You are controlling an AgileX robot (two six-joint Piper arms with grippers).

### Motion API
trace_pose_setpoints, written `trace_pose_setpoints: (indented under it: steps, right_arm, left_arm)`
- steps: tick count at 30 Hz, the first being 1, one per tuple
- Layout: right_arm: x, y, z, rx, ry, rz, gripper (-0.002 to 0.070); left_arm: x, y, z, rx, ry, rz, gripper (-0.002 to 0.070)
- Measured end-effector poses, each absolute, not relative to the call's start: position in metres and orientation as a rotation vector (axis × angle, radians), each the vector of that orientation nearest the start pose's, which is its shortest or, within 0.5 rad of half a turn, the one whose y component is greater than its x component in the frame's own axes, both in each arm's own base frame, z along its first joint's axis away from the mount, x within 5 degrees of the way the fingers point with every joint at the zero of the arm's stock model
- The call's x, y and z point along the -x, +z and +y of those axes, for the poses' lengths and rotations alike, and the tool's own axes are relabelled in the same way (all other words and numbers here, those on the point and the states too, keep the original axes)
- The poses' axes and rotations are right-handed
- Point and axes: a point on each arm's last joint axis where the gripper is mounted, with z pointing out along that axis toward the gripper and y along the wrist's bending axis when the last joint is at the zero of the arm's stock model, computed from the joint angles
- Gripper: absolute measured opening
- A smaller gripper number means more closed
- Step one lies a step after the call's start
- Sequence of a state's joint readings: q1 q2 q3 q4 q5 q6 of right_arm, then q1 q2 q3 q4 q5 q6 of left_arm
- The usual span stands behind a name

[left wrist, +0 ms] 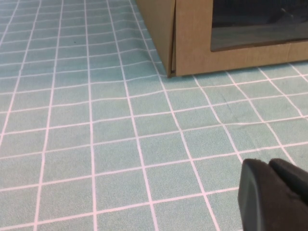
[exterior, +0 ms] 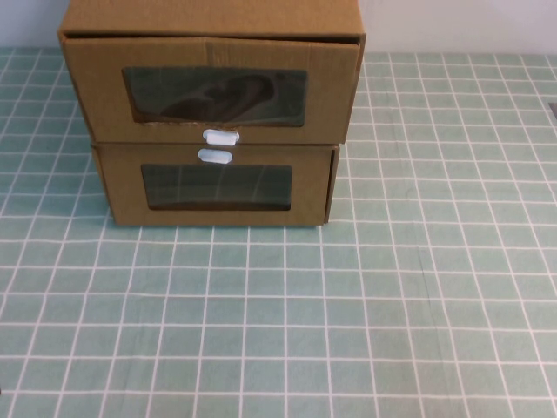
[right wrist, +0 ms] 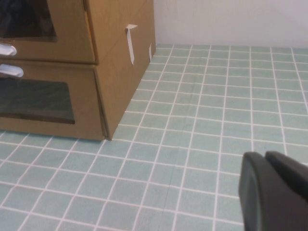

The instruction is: Close the shoe box

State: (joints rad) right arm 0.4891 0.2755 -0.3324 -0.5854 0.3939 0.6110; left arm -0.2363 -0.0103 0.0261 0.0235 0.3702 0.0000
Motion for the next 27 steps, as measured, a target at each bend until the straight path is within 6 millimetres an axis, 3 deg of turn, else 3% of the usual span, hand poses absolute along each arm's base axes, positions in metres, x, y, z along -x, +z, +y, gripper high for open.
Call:
trace_pose_setpoints:
  steps: [27]
  right_arm:
    - [-0.0716, 0.2781, 0.0162, 0.220, 0.214, 1.745, -0.0014]
  left_arm:
    - [-0.0514, 0.1717, -0.0115, -0.228, -0.144, 1.858, -0.0005]
